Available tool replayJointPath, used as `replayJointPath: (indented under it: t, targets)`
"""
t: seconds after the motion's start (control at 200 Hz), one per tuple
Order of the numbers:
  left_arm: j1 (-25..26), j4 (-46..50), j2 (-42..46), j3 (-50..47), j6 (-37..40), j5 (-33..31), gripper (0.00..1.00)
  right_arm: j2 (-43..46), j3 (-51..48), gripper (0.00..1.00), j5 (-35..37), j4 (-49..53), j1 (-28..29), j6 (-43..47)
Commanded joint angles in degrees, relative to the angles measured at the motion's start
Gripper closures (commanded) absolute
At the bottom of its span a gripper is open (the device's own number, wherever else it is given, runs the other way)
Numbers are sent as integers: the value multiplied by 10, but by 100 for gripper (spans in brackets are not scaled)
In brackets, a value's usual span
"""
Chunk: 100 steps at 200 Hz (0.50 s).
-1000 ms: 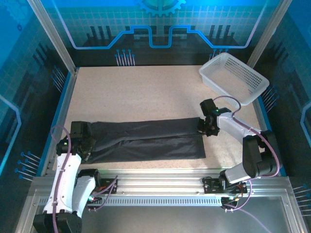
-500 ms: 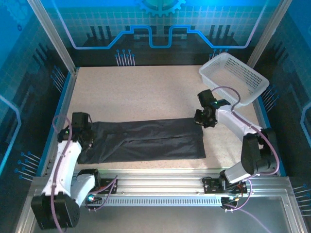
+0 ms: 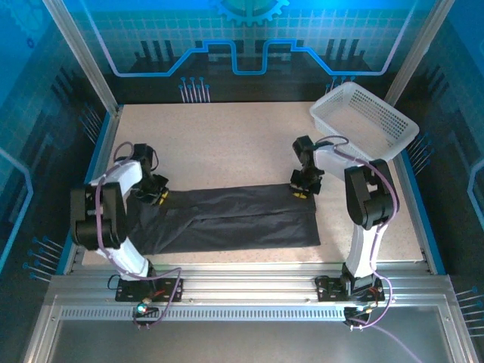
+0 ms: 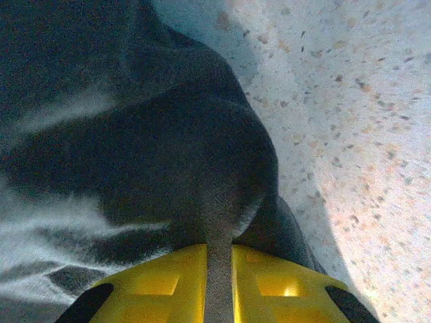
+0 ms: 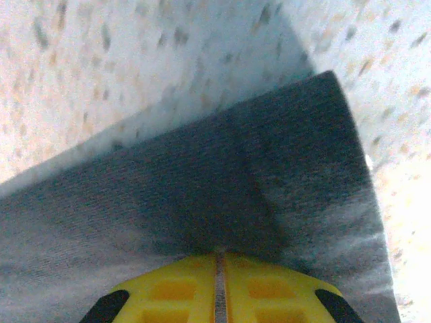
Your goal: Fold and stack the t-shirts
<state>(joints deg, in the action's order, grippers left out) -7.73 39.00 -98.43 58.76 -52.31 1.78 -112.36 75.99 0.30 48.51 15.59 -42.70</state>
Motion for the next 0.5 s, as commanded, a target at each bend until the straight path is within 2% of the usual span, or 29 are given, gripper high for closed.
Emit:
replayJointPath:
  t: [0.0, 0.195, 0.275, 0.32, 0.385, 0.495]
  targets:
    - [-2, 9, -52, 52, 29, 50, 82, -53, 51, 86, 7, 57, -37, -1]
    - [-2, -20, -157, 175, 58, 110, 79, -169, 224, 85, -34, 107, -77, 38]
    - [-2, -25, -175, 226, 76, 112, 76, -206, 307, 83, -43, 124, -83, 64]
    - [-2, -28, -167, 244, 87, 108, 73, -232, 357, 82, -41, 135, -83, 81]
    - [0, -44, -133, 242, 106, 102, 66, -226, 388, 79, -24, 132, -75, 104]
    - [0, -71, -56, 192, 159, 106, 59, -145, 339, 65, -46, 59, -62, 136]
